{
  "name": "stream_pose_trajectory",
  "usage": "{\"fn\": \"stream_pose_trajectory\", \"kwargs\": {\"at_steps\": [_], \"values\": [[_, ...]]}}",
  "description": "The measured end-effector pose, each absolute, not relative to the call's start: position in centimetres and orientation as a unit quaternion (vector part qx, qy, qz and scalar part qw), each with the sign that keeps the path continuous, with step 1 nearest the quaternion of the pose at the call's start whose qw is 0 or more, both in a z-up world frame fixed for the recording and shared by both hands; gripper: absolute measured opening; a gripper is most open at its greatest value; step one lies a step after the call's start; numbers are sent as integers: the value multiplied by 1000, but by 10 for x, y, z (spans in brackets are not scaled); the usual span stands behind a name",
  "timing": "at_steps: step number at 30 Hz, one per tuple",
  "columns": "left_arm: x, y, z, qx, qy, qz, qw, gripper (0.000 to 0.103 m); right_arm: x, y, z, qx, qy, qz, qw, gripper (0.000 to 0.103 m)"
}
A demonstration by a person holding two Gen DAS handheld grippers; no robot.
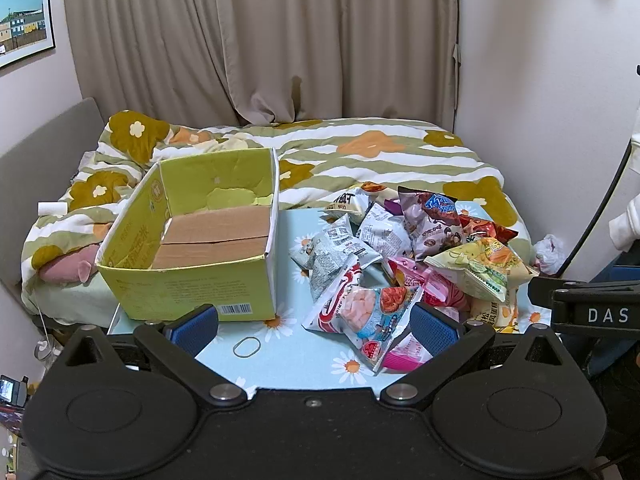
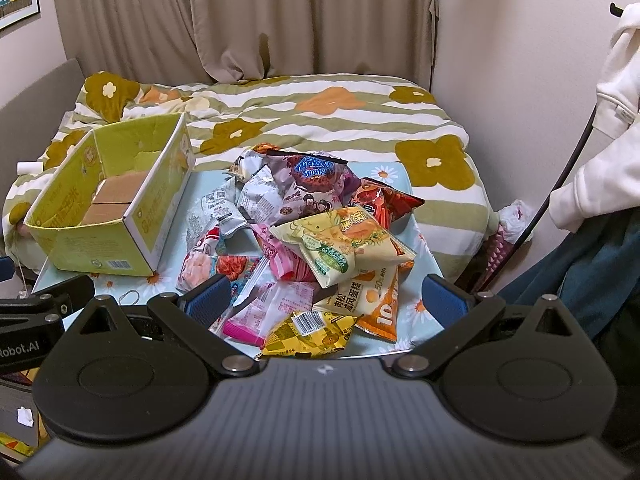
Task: Organize snacks
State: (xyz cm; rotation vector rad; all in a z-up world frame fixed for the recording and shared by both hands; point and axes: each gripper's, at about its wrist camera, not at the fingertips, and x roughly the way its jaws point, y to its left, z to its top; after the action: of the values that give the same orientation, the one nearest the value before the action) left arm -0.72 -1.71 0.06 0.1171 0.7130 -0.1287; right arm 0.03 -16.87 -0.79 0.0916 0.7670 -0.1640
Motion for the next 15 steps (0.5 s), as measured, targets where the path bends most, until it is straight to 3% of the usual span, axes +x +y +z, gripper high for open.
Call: {"fn": "stream_pose_trajectory", "kwargs": {"at_steps": [15], "values": [[10, -6, 1, 45, 360, -87, 928, 103, 1, -164, -5, 43, 384, -86, 918, 103]]}}
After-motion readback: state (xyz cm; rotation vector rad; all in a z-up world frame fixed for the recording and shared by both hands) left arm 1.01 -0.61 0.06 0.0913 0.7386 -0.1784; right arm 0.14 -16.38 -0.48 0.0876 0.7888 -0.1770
